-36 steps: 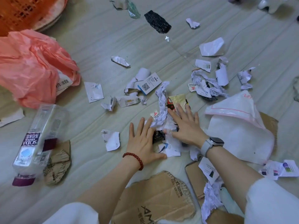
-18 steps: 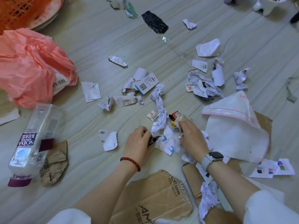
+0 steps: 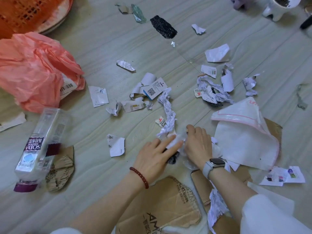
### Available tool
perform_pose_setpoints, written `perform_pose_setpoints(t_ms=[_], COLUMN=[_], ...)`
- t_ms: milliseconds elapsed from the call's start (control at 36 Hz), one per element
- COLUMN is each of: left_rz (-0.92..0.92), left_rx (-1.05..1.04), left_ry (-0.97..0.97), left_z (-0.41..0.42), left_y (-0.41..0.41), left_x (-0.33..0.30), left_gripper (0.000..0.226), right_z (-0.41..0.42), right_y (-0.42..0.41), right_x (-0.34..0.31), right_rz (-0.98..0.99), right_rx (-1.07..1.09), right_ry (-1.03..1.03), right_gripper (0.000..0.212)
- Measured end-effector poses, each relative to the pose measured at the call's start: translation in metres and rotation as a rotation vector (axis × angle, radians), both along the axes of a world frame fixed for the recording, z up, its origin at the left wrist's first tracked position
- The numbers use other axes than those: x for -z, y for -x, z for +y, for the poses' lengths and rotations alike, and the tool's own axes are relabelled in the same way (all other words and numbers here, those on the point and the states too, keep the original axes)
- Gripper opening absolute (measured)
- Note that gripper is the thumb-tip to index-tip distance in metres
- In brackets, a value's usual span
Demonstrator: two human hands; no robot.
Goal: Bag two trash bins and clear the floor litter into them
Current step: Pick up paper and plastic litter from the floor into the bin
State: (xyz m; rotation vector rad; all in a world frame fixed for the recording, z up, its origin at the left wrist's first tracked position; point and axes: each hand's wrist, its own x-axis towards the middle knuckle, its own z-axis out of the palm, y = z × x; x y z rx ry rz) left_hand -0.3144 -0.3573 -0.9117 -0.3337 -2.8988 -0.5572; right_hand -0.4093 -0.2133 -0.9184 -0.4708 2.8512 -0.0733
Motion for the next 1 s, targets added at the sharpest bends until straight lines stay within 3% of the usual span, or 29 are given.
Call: perform_pose_setpoints(t_ms=[111, 194, 278, 333, 417, 500, 611, 722, 833, 917, 1000], left_rz=[-0.082, -0.224, -0.341, -0.444, -0.402, -0.361, -0.32, -0.298, -0.434, -0.357, -0.225], left_rx=[0.07, 0.035, -0.041, -0.063, -0.094, -0.076, -0.11, -0.156, -0.162, -0.153, -0.227], left_ry=[0.175, 0.206, 0.175, 0.039, -0.047, -0.083, -0.157, -0.226, -0.018, 0.057, 0.123], left_z=[0.008, 0.003, -0.002, -0.005, -0.011, -0.014, -0.009, -0.004, 0.0, 0.0, 0.002], left_y=[-0.001, 0.0, 0.005, 0.011, 0.016, 0.02, 0.023, 0.024, 0.024, 0.023, 0.019], left_x=[0.018, 0.028, 0.023, 0.021, 0.025, 0.022, 0.012, 0.007, 0.022, 0.025, 0.032], left_gripper=[0.053, 0.072, 0.046, 0.045, 0.032, 0.024, 0.03, 0.054, 0.062, 0.079, 0.062], right_z=[0.003, 0.01, 0.023, 0.03, 0.033, 0.031, 0.027, 0.024, 0.019, 0.018, 0.02], right_y=[-0.002, 0.0, -0.003, -0.009, -0.017, -0.02, -0.02, -0.02, -0.021, -0.022, -0.024], right_x=[0.003, -0.002, -0.002, -0.001, 0.004, 0.013, 0.017, 0.016, 0.015, 0.015, 0.016], right_rz=[-0.112, -0.235, -0.255, -0.245, -0.12, 0.07, 0.112, 0.108, 0.086, 0.035, 0.035], right_rx=[0.043, 0.043, -0.055, -0.194, -0.367, -0.412, -0.353, -0.179, 0.057, 0.196, 0.231], right_ry=[0.071, 0.234, 0.36, 0.314, 0.149, 0.185, 0.332, 0.427, 0.552, 0.559, 0.589], right_gripper=[0.056, 0.066, 0.078, 0.084, 0.092, 0.062, 0.026, 0.026, 0.027, 0.018, 0.018])
